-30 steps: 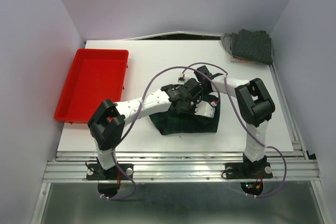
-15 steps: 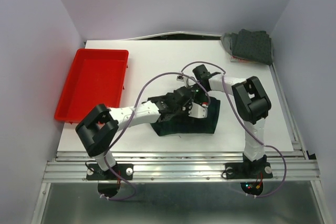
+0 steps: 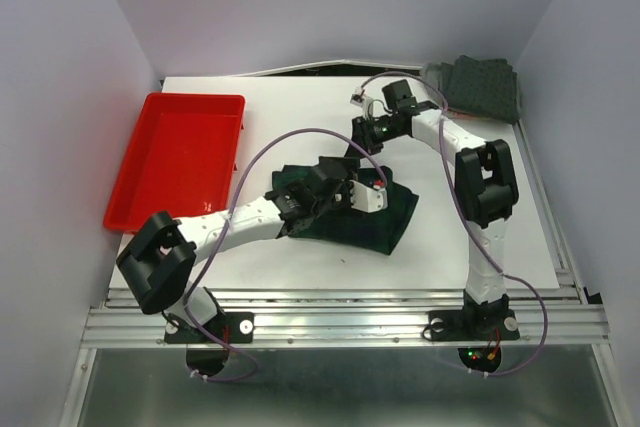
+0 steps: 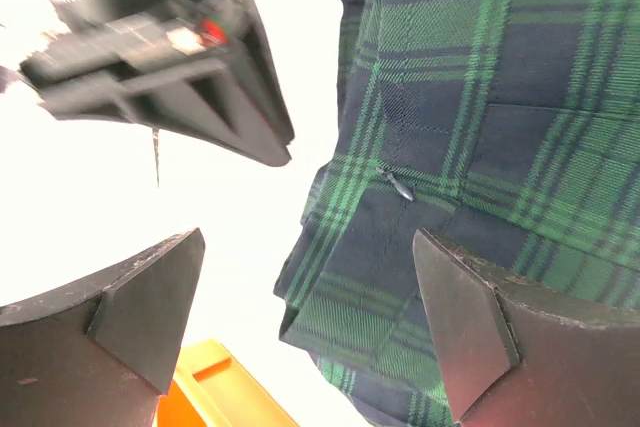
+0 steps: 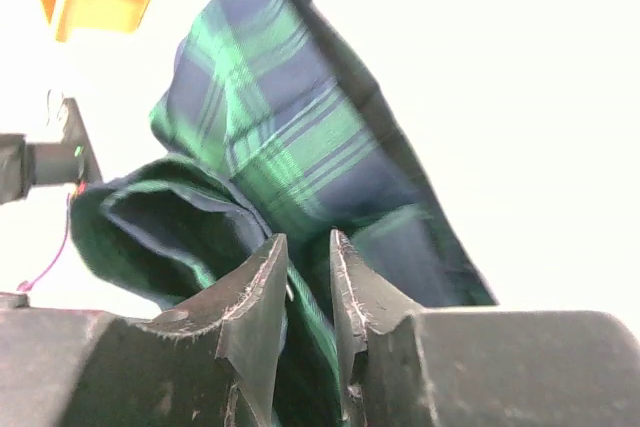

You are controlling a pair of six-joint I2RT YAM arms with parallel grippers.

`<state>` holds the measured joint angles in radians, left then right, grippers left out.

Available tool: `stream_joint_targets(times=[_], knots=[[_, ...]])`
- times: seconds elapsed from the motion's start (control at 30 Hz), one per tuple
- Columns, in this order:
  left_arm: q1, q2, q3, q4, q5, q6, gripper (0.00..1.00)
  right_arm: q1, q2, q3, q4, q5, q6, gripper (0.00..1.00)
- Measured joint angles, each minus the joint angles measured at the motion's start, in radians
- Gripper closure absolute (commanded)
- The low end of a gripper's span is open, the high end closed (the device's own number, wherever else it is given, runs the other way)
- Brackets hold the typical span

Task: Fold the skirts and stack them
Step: Fold the skirt

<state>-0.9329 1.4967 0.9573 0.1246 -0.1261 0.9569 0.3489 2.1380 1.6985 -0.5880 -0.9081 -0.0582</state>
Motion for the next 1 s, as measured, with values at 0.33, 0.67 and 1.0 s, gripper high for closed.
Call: stream_joint_targets(times=[0.33,0.67,1.0], knots=[[0.046,0.004,0.017,-0.018,0.054,-0.026,0.05,-0.056,0.085,0.078,0.021,0.080,0.037,0.75],[0.340,0.058,0.406,-0.323,0.545,-0.317,0.02,-0.055,0.208,0.047,0.031,0.002,0.057,0.76],[0.462,0.210,0.386,-0.492,0.946,-0.576,0.01,-0.056,0.208,-0.001,0.066,-0.092,0.055,0.78]])
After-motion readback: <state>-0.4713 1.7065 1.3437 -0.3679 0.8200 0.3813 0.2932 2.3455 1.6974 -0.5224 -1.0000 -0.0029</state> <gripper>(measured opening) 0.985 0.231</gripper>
